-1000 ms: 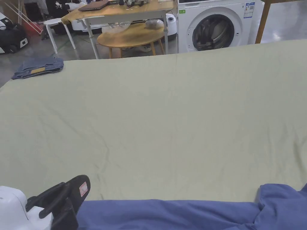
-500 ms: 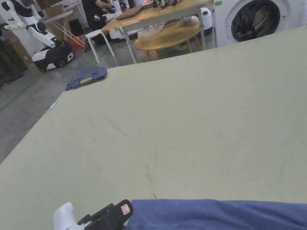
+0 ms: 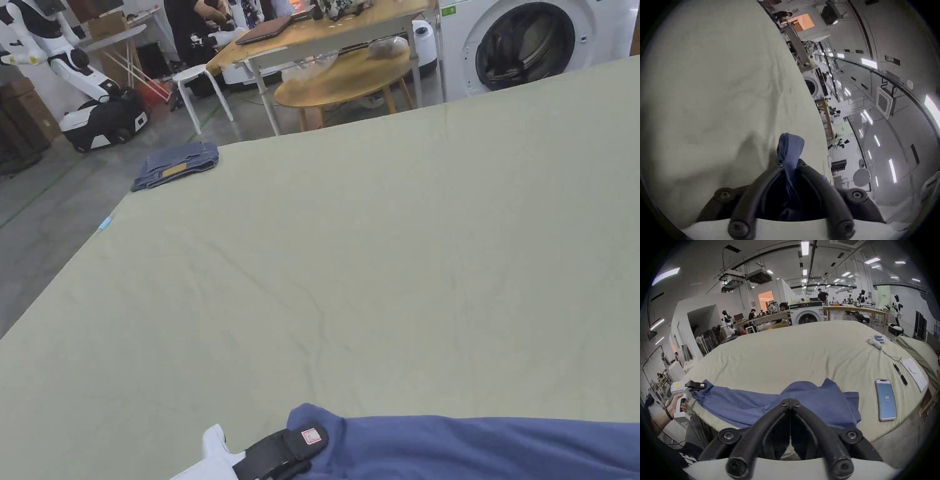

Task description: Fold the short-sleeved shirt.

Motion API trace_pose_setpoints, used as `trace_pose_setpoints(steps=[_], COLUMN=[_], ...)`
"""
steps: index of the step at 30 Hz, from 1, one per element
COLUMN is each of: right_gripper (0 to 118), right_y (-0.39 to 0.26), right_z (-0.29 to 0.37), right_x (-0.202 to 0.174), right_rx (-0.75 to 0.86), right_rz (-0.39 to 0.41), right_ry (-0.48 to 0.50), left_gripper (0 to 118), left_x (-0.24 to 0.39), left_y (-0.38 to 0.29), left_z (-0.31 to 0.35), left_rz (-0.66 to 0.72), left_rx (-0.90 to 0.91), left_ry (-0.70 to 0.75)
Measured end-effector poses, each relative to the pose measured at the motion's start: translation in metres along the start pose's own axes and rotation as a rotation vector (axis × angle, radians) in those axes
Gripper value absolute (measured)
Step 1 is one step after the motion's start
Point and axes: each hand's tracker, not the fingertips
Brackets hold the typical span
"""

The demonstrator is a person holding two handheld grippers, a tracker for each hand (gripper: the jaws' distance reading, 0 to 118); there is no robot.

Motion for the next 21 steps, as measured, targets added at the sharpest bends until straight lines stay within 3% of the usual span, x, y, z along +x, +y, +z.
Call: trace_pose_setpoints(steps=[5, 8, 12, 16, 18, 21], right_gripper=[0, 0, 0, 0, 0, 0], right_y=[0.000, -0.002, -0.006, -0.006, -0.006, -0.008], right_z=[0.006, 0.005, 0.000, -0.003, 0.000, 0.000], right_x=[0.003, 0.005, 0.007, 0.000, -0.005, -0.004], right_rx=[0.001, -0.001, -0.009, -0.008, 0.005, -0.003], right_rz=[-0.012, -0.023, -0.054, -0.066, -0.077, -0.169], right_ry=[0.003, 0.003, 0.026, 0.030, 0.021, 0.079], left_gripper=[4, 4, 4, 4, 4, 4], left_x=[0.028, 0.062, 0.115, 0.143, 0.144, 0.135], left_y=[0.013, 0.026, 0.026, -0.002, -0.019, -0.050], left_z=[0.047, 0.091, 0.122, 0.076, 0.028, -0.055], left_rz=[0.009, -0.179, -0.290, -0.438, -0.422, -0.410], left_rx=[0.163, 0.226, 0.284, 0.239, 0.123, -0.058], left_ry=[-0.051, 0.078, 0.114, 0.160, 0.121, 0.119])
